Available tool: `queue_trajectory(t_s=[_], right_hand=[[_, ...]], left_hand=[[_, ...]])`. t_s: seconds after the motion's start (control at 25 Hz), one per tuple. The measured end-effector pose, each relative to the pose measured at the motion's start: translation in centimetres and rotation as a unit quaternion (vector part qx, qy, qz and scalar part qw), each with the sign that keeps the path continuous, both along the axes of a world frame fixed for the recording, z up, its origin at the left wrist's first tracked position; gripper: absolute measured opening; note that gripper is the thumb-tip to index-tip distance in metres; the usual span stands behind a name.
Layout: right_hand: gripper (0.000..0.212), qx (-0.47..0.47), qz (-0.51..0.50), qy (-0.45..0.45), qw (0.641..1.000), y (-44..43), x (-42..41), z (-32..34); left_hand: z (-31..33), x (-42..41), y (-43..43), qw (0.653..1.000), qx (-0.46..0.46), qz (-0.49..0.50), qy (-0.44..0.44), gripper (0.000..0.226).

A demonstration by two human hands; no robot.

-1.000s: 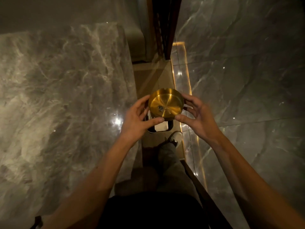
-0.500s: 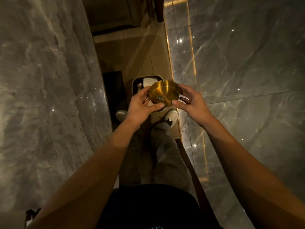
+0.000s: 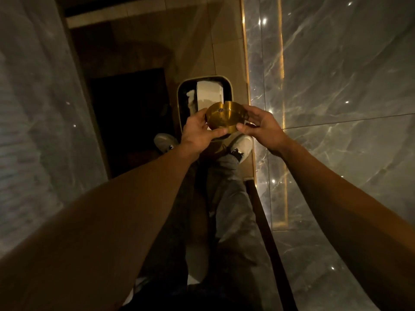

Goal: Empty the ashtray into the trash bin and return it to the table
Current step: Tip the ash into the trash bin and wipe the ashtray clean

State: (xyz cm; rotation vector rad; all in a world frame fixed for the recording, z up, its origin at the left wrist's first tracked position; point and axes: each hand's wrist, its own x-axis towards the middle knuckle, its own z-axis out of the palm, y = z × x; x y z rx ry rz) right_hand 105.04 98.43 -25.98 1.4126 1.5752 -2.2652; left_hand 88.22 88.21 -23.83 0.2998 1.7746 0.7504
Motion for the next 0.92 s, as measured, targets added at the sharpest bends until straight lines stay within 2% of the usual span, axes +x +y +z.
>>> queue_trajectory(t_s=[0.28, 0.44, 0.6, 0.76, 0.84, 0.92], right_hand=[[0.049, -0.045, 0.019, 0.011, 0.999, 0.0, -2.3, -9.4], [0.036, -0.081, 0.008, 0.025, 0.996, -0.4, -3.6, -13.2], [0.020, -0.093, -0.015, -0.009, 0.995, -1.5, -4.5, -15.4], [0.030, -0.089, -0.056, -0.067, 0.992, -2.4, -5.2, -16.3], [0.034, -0.077, -0.068, -0.084, 0.991, -2.8, -5.6, -16.3], [0.019, -0.069, -0.073, -0.092, 0.991, -2.9, -5.9, -16.5]], left_hand=[[-7.8, -1.6, 0.1, 0.998, -0.051, 0.029, -0.019, 0.047], [-11.0, -2.6, -0.3, 0.994, -0.087, 0.068, -0.016, 0.044], [-13.4, -2.9, -1.1, 0.983, -0.118, 0.136, -0.034, 0.038], [-15.4, -3.0, -1.6, 0.973, -0.134, 0.184, -0.049, 0.049], [-15.9, -2.9, -1.6, 0.971, -0.121, 0.201, -0.052, 0.042], [-16.0, -2.6, -1.5, 0.968, -0.114, 0.216, -0.050, 0.031]])
